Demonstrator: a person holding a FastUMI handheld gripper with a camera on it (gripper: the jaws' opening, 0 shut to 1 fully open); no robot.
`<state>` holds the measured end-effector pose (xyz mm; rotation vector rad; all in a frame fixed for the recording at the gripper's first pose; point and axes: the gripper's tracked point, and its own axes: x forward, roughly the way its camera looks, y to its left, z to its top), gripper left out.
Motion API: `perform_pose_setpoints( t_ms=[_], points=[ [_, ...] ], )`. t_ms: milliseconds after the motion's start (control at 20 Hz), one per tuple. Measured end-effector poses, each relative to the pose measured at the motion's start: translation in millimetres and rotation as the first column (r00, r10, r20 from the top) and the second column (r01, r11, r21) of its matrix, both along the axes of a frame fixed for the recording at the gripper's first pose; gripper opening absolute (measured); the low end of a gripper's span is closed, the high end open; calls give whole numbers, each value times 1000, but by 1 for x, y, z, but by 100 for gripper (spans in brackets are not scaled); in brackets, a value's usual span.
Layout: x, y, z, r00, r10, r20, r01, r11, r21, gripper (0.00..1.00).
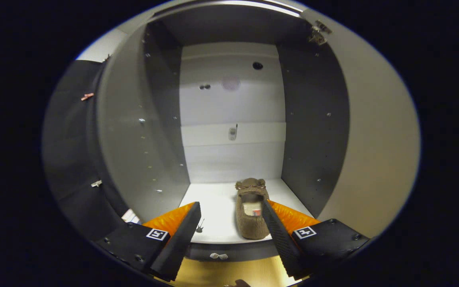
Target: Open the shoe cabinet door, grab the shoes and put them into the shoe cabinet, then close the shoe cabinet door.
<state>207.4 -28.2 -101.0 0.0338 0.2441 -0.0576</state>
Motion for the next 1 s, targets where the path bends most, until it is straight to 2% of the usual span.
perform_pose_setpoints(
  t_ms=[500,750,1000],
  points=[
    [-184,-14,63,993,95,76,-97,995,28,98],
    [-270,-56,91,987,109,122,-118,990,75,98],
    [-336,-116,106,984,79,158,-93,992,83,98]
  ],
)
